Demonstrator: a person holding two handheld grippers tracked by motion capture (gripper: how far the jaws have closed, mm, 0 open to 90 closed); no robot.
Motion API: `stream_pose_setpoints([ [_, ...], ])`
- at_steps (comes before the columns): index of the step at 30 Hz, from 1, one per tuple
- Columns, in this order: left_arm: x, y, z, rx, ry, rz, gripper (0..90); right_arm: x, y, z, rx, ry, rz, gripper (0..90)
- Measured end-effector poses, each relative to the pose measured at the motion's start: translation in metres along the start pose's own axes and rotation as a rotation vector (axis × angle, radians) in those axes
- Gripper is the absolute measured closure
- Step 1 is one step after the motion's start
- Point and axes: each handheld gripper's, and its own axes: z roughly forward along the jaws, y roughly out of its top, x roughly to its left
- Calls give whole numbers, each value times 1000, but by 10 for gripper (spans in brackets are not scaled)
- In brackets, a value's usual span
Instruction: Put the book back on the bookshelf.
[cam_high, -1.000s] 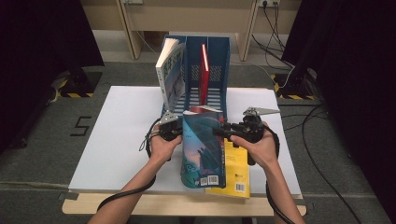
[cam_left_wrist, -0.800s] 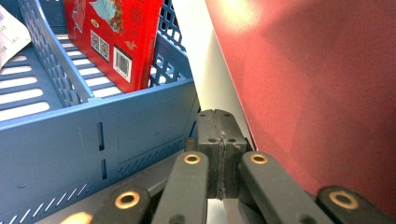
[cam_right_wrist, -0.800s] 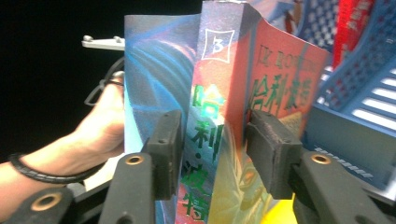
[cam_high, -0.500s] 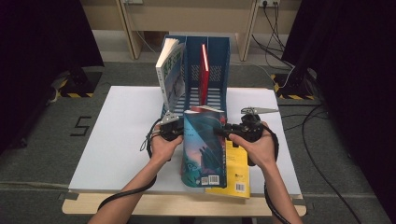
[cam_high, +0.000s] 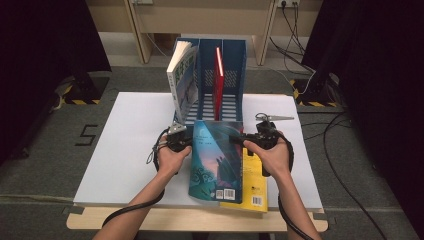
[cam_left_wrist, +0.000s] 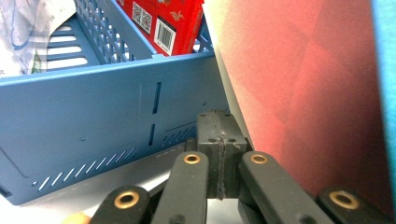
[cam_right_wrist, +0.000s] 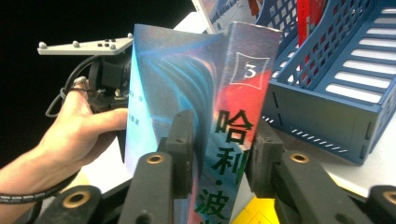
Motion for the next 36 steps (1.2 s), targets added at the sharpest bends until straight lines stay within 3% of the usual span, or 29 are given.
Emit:
stream_pose_setpoints([
  [10, 2, -2, -2, 0, 1, -1, 898, -3, 1, 4, 5, 13, 111, 747],
  [13, 6, -3, -5, -6, 10, 0, 897, -1, 2, 2, -6, 23, 107, 752],
  [22, 18, -1, -27, -65, 21, -22, 862, 19, 7, -11, -85, 34, -4, 755],
  [26, 21, 6, -31, -75, 42, -18, 859, 30, 13, -15, -145, 41, -73, 755],
  [31, 21, 17, -32, -100, 48, -13, 859, 38, 19, -17, -226, 38, -121, 755],
  [36, 20, 23, -30, -107, 50, -11, 858, 41, 24, -14, -258, 15, -182, 755],
])
